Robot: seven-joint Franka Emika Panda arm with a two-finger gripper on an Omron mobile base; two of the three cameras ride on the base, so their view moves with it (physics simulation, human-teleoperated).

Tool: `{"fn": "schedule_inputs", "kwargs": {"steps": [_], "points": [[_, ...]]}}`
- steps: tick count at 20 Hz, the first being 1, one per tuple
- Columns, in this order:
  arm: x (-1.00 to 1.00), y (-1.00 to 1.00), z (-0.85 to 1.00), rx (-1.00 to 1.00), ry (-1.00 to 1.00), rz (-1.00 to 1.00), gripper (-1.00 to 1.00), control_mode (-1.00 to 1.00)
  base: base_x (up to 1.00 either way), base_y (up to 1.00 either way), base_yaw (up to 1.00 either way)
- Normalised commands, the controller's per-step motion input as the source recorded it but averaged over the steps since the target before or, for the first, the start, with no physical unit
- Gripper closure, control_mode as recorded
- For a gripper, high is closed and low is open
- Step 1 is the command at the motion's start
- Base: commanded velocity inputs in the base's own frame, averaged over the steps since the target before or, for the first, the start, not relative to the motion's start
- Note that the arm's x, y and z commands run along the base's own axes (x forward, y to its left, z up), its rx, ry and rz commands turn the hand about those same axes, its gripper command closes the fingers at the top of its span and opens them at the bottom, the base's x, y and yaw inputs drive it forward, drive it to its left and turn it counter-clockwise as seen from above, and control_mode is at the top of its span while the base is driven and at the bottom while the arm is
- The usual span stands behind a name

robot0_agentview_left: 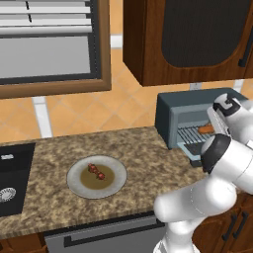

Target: Pick up the kebab skewer and baguette bread, and place them inside the toaster oven. Close the toaster oven door and start by setting the timer.

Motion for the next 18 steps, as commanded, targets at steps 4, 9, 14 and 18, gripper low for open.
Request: {"fn": "schedule_inputs", "kwargs": {"steps": [4,9,14,18], "points": [[0.00,-0.15,0.00,-0.09,-0.09,-0.10,1.00,-1.00,0.00,0.00,0.00],[0.08,0.00,0.00,-0.15,-0.02,-0.16,1.00,-1.00,0.00,0.00,0.00],[0.12,0.00,0.00,-0.04,0.00,-0.08,1.00,-1.00,0.00,0.00,0.00],[0.11,0.00,-0.10,0.00,0.00,0.00,1.00,-1.00,0.00,0.00,0.00]]}}
